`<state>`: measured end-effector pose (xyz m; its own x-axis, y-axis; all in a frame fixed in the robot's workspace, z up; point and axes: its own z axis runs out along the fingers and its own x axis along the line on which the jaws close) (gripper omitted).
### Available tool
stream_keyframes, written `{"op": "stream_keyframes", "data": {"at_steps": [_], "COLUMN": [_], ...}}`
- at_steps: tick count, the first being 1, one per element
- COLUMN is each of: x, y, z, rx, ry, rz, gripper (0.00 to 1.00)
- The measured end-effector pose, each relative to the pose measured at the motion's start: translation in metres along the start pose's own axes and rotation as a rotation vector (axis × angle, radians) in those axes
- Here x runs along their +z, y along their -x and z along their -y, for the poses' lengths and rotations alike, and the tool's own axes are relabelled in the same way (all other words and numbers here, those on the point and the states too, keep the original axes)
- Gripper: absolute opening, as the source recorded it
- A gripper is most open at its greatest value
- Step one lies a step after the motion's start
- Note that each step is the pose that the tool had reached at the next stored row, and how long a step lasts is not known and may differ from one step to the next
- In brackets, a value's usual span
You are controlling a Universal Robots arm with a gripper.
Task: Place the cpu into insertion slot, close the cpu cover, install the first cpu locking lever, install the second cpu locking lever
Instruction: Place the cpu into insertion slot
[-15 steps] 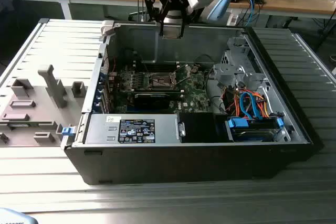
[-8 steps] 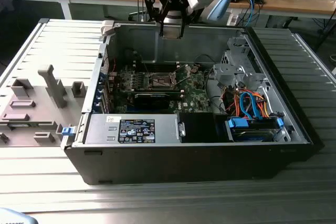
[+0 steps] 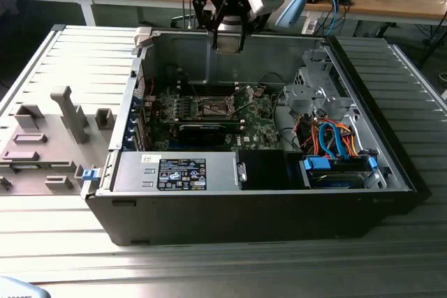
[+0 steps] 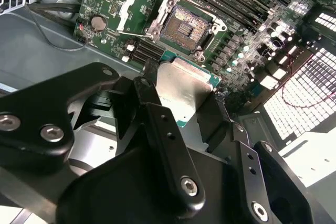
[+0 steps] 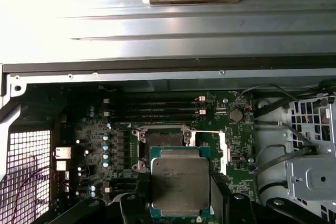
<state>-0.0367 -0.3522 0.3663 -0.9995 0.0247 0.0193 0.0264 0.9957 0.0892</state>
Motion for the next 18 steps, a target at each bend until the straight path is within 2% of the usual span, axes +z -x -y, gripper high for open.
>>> {"op": "stream_keyframes", "data": {"at_steps": [18], "x": [0.0045], "y": [0.0001], "z": [0.0004], "rx": [0.000], "ry": [0.0000], "rz": [0.0000], "gripper": [0.54]}}
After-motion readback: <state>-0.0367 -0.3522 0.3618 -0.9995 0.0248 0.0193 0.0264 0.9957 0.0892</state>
